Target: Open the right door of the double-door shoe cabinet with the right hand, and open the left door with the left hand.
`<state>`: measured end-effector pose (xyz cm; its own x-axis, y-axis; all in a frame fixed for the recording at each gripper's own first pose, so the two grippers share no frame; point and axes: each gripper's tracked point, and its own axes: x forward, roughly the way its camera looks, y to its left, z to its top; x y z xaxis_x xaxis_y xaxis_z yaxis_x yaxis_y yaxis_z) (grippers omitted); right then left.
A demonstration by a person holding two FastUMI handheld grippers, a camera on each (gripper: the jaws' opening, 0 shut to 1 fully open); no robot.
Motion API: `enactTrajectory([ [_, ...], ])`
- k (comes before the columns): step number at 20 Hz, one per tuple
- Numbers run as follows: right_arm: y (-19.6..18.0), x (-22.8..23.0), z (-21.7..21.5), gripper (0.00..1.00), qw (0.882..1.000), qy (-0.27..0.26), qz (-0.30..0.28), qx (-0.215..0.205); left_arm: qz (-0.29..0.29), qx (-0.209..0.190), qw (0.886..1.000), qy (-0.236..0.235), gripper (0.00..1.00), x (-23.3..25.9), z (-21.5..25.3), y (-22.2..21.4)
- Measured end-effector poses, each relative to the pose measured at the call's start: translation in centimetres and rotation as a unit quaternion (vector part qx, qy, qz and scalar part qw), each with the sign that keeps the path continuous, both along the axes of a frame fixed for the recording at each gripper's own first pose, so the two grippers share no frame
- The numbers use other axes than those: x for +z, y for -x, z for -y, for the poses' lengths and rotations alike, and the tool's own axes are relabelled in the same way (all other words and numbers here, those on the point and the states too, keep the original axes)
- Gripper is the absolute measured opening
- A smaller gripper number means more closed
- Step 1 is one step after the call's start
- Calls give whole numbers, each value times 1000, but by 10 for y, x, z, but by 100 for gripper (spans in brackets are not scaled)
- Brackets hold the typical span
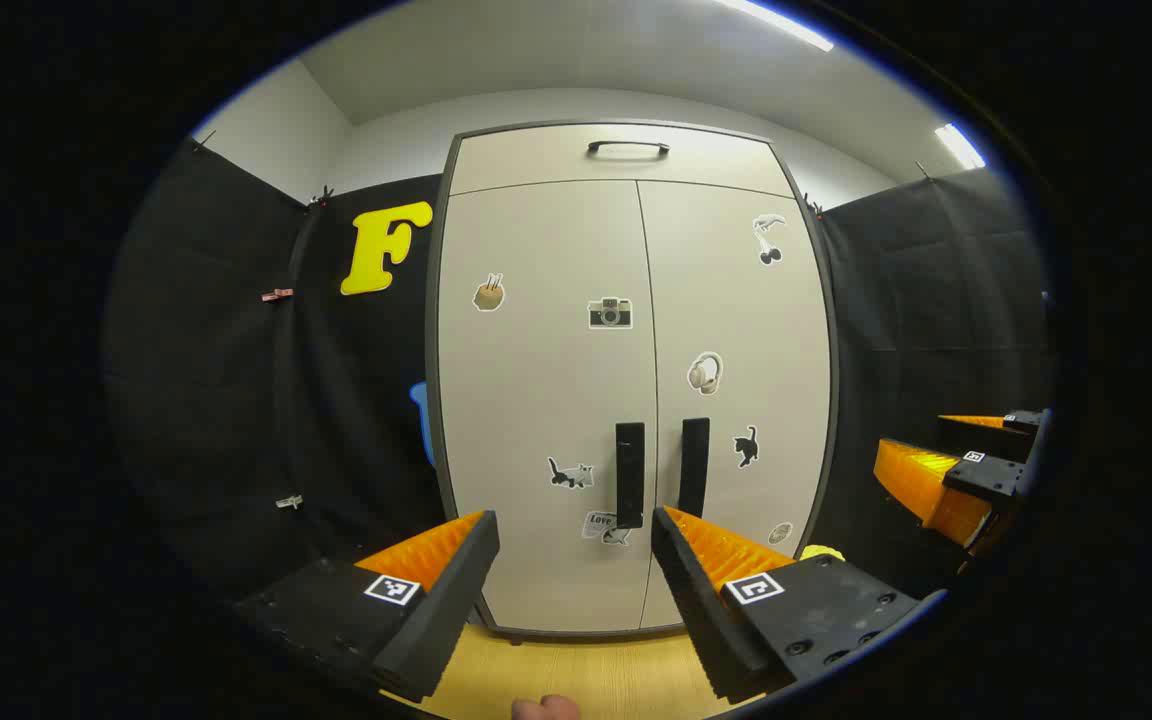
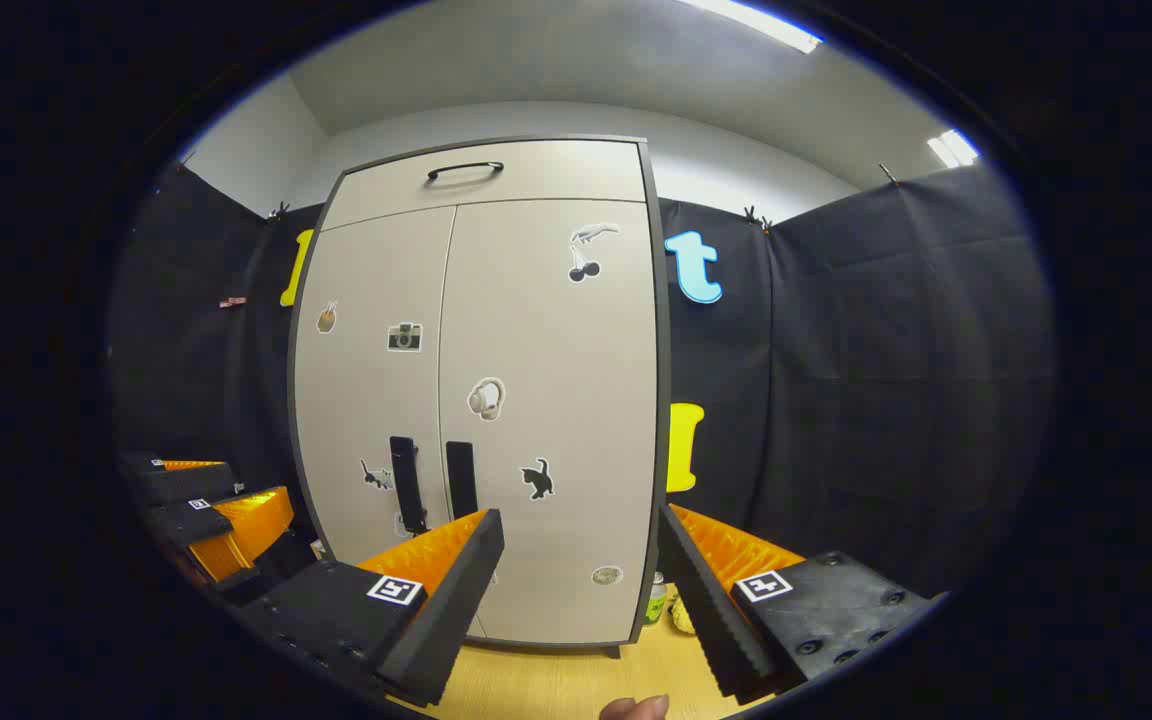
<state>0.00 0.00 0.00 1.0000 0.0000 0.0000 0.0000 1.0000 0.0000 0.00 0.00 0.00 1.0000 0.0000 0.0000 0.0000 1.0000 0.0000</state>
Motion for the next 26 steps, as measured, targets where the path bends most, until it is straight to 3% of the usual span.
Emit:
enactTrajectory([
  [18, -4, -4, -8, 97, 1000, -5, -5, 9, 0, -1, 1000, -1, 95, -1, -6, 2],
  [26, -42, -7, -46, 97, 1000, -6, -2, 26, -5, 4, 1000, 1, 95, -8, -25, 10],
])
